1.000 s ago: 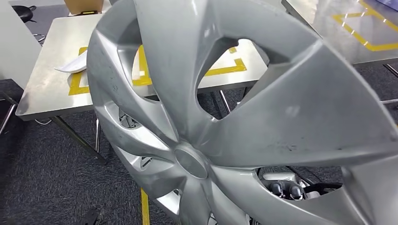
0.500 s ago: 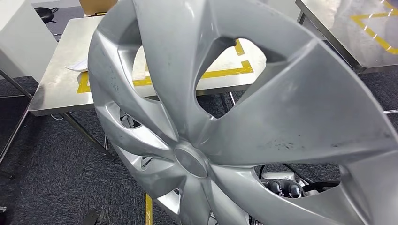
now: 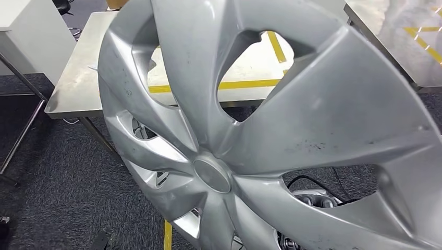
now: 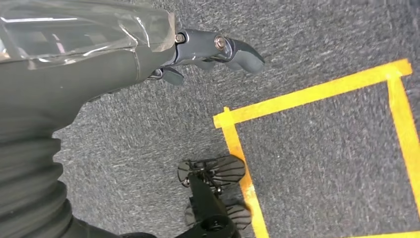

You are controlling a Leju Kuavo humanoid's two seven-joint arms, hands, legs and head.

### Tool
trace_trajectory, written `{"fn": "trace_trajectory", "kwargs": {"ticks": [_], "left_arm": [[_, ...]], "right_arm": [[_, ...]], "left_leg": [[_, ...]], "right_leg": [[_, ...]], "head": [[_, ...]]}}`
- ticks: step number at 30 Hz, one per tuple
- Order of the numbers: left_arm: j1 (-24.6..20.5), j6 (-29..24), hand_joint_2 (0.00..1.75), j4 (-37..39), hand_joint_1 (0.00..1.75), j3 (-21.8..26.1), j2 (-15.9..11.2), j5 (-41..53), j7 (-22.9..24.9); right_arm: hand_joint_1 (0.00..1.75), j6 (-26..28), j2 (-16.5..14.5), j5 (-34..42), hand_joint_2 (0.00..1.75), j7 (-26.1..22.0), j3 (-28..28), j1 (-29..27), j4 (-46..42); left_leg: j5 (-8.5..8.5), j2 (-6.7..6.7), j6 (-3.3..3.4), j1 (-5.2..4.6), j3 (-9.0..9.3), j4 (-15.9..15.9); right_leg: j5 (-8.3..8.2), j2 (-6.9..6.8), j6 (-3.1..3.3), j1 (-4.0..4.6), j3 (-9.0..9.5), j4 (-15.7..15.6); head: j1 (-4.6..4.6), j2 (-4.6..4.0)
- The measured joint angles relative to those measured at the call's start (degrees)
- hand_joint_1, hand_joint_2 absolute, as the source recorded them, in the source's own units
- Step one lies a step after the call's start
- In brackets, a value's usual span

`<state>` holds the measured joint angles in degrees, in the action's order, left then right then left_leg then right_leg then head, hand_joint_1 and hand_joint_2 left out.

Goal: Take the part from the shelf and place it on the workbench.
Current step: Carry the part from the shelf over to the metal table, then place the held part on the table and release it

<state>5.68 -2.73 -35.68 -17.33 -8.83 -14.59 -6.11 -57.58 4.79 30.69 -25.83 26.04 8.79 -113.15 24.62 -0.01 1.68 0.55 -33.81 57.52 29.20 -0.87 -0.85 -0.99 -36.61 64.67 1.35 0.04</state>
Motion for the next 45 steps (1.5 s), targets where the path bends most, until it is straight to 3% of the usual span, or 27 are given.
{"fn": "trace_trajectory", "kwargs": {"ticks": [2,3,4,5,7,9,13,15,17,18,19,20,22,24,29,31,33,35,36,38,39,41,45], "left_arm": [[-0.04,-0.02,1.75,0.09,0.00,-0.02,0.16,-0.06,-0.03],[-0.03,-0.03,1.75,0.14,0.00,-0.03,0.25,-0.09,-0.03],[-0.03,-0.09,1.75,0.18,0.00,-0.04,0.31,-0.11,-0.03],[-0.02,-0.16,1.75,0.20,0.00,-0.05,0.39,-0.15,-0.04],[-0.04,-0.39,1.75,0.22,0.00,-0.04,0.63,-0.25,-0.06],[0.00,-0.68,1.75,0.22,0.00,-0.02,0.85,-0.31,-0.08],[0.18,-0.99,1.75,0.22,0.00,0.13,1.12,-0.32,-0.11],[0.22,-0.99,1.75,0.23,0.00,0.22,1.22,-0.33,-0.17],[0.26,-0.97,1.75,0.35,0.00,0.29,1.33,-0.34,-0.23],[0.30,-0.96,1.75,0.45,0.00,0.31,1.41,-0.34,-0.24],[0.34,-0.95,1.75,0.57,0.00,0.33,1.51,-0.34,-0.25],[0.38,-0.95,1.75,0.66,0.00,0.36,1.60,-0.34,-0.25],[0.37,-0.96,1.75,0.75,0.00,0.48,1.67,-0.34,-0.28],[0.31,-0.97,1.75,0.79,0.00,0.56,1.73,-0.34,-0.33],[0.34,-1.02,1.75,1.03,0.00,0.59,1.97,-0.34,-0.38],[0.22,-1.05,1.75,1.08,0.00,0.60,2.14,-0.34,-0.39],[0.12,-1.08,1.75,1.18,0.00,0.60,2.30,-0.34,-0.40],[0.11,-1.14,1.75,1.35,0.00,0.59,2.46,-0.34,-0.40],[0.11,-1.18,1.75,1.45,0.00,0.59,2.54,-0.33,-0.40],[0.10,-1.31,1.75,1.56,0.00,0.60,2.73,-0.32,-0.44],[0.08,-1.36,1.75,1.59,0.00,0.61,2.79,-0.31,-0.47],[0.06,-1.46,1.75,1.68,0.00,0.64,2.86,-0.26,-0.54],[0.01,-1.58,1.75,1.96,0.00,0.69,2.93,-0.05,-0.62]], "right_arm": [[1.24,0.03,-0.01,0.20,1.75,0.37,-0.08,-0.09,0.03],[1.24,0.08,-0.01,0.27,1.75,0.55,-0.09,-0.13,0.07],[1.24,0.15,-0.01,0.37,1.75,0.77,-0.10,-0.14,0.10],[1.24,0.26,-0.01,0.50,1.75,1.02,-0.11,-0.13,0.14],[1.24,0.66,-0.03,0.95,1.75,1.72,-0.13,0.02,0.15],[1.24,1.12,-0.07,1.58,1.75,2.54,-0.15,0.20,0.15],[1.24,1.67,-0.08,2.46,1.75,3.43,-0.17,0.74,0.15],[1.24,1.75,-0.07,2.80,1.75,3.63,-0.16,1.14,0.16],[1.24,1.84,-0.07,3.21,1.75,3.80,-0.15,1.35,0.22],[1.24,1.90,-0.07,3.39,1.75,3.92,-0.13,1.41,0.27],[1.24,1.95,-0.06,3.51,1.75,4.05,-0.11,1.47,0.32],[1.24,1.98,-0.06,3.58,1.75,4.16,-0.08,1.56,0.36],[1.24,1.99,-0.07,3.65,1.75,4.23,-0.04,1.88,0.37],[1.24,1.99,-0.06,3.72,1.75,4.28,-0.02,2.25,0.38],[1.24,1.99,-0.01,3.91,1.75,4.62,0.03,2.60,0.38],[1.24,1.99,0.15,4.16,1.75,4.64,0.02,2.75,0.37],[1.24,1.99,0.37,4.34,1.75,4.65,0.02,2.78,0.39],[1.24,1.99,0.60,4.38,1.75,4.65,0.03,2.67,0.51],[1.24,1.99,0.71,4.41,1.75,4.65,0.03,2.65,0.57],[1.24,1.95,0.86,4.54,1.75,4.65,0.05,2.67,0.63],[1.24,1.92,0.90,4.60,1.75,4.65,0.07,2.69,0.64],[1.24,1.89,0.98,4.69,1.75,4.64,0.13,2.70,0.65],[1.24,1.89,1.12,4.82,1.75,4.61,0.24,2.74,0.64]], "left_leg": [[-0.05,-0.32,0.19,-0.02,-0.09,0.00],[-0.05,-0.52,0.20,-0.03,-0.11,0.02],[-0.03,-0.73,0.19,-0.02,-0.10,0.05],[0.00,-0.93,0.15,-0.01,-0.05,0.08],[0.19,-1.31,-0.17,-0.11,-0.07,0.36],[0.42,-1.53,-0.72,-0.30,-0.32,0.74],[1.18,-1.36,-1.93,0.03,-0.84,1.65],[3.77,-0.88,-2.53,0.22,-2.92,6.21],[6.94,-0.58,-2.94,0.35,-6.48,13.60],[7.56,-0.50,-3.04,0.39,-7.80,16.11],[7.13,-0.44,-3.04,0.42,-8.14,16.57],[5.70,-0.37,-2.93,0.44,-7.33,14.73],[2.11,-0.18,-2.46,0.34,-3.51,6.99],[0.65,-0.03,-1.89,0.01,-0.93,1.73],[0.33,-0.18,-0.53,-0.12,0.01,0.02],[0.14,-0.20,-0.08,0.04,0.34,-0.36],[0.19,-0.25,0.22,-0.01,0.37,-0.38],[0.31,-0.38,0.23,-0.01,0.43,-0.34],[0.40,-0.50,0.14,0.03,0.52,-0.30],[0.76,-0.77,-0.30,0.12,0.72,-0.04],[1.03,-0.90,-0.62,0.03,0.72,0.20],[1.47,-1.02,-1.21,-0.13,0.61,0.60],[2.55,-0.89,-2.24,0.23,0.20,1.88]], "right_leg": [[2.75,0.32,0.21,-0.01,-3.73,7.68],[3.22,0.39,0.03,-0.03,-4.91,9.92],[2.75,0.42,-0.34,-0.06,-4.99,9.80],[1.54,0.43,-0.78,-0.11,-3.98,7.44],[-1.65,0.56,-1.32,-0.18,-0.16,-0.78],[-3.39,0.75,-0.88,-0.06,2.17,-5.74],[-3.80,0.78,0.58,0.00,2.56,-6.44],[-3.79,0.75,1.04,-0.23,2.81,-6.57],[-3.69,0.71,1.22,-0.13,2.88,-6.56],[-3.66,0.71,1.25,-0.07,2.90,-6.55],[-3.64,0.70,1.27,-0.01,2.93,-6.54],[-3.62,0.71,1.27,0.03,3.00,-6.54],[-3.60,0.73,1.25,0.13,3.15,-6.55],[-3.56,0.72,1.04,0.38,3.05,-6.53],[-3.22,0.61,-0.09,0.37,2.70,-6.18],[-1.41,0.67,0.09,0.30,0.75,-2.26],[1.50,0.71,0.29,0.28,-3.17,5.45],[2.48,0.72,-0.18,0.12,-5.85,10.08],[1.64,0.72,-0.70,-0.05,-5.60,9.07],[-1.66,0.71,-1.78,-0.47,-2.21,1.43],[-2.99,0.74,-1.96,-0.52,-0.34,-2.30],[-4.11,0.81,-1.31,-0.41,1.49,-5.97],[-3.82,0.87,0.51,-0.40,2.09,-6.17]], "head": [[-0.04,0.00],[-0.04,0.00],[-0.04,0.00],[-0.05,0.00],[-0.05,0.00],[0.01,0.00],[0.09,0.00],[0.28,0.00],[0.39,0.00],[0.38,0.00],[0.38,0.00],[0.39,0.00],[0.38,0.00],[0.36,0.00],[0.31,0.00],[0.21,0.00],[0.17,0.00],[0.16,0.00],[0.15,0.00],[0.12,0.00],[0.11,0.00],[0.14,0.00],[0.22,0.00]]}}
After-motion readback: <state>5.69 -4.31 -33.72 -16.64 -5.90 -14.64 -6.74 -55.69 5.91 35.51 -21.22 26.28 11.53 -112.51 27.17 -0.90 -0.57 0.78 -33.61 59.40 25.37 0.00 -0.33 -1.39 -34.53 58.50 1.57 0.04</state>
